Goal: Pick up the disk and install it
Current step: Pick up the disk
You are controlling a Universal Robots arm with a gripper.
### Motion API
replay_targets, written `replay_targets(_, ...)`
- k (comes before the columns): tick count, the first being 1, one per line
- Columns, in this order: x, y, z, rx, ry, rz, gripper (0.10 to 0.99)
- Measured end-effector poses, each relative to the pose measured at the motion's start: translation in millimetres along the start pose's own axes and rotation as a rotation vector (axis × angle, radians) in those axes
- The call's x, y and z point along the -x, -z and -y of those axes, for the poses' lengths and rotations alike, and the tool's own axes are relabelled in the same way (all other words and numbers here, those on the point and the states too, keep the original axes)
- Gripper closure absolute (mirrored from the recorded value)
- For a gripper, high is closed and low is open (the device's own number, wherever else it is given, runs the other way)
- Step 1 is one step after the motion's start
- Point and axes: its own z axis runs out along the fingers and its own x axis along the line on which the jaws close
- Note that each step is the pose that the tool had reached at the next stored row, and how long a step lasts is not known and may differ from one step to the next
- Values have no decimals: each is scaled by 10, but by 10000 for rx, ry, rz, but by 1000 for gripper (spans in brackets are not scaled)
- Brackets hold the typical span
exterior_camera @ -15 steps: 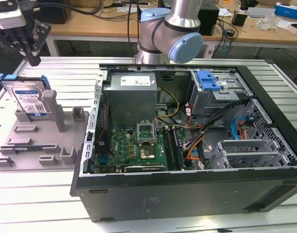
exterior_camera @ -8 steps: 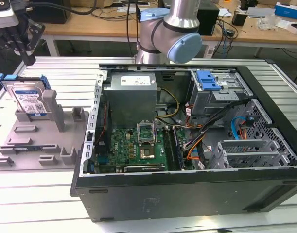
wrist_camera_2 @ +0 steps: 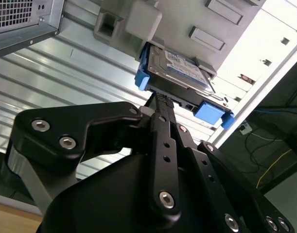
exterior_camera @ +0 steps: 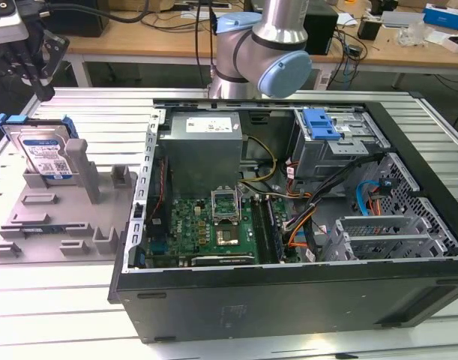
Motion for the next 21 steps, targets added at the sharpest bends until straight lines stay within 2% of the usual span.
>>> replay_targets(13, -2, 0, 0, 2, 60, -3, 980)
replay_targets(18, -3, 0, 0, 24, 1039, -47, 980)
replay_targets(21, -3, -4, 0, 49, 2105, -125, 980)
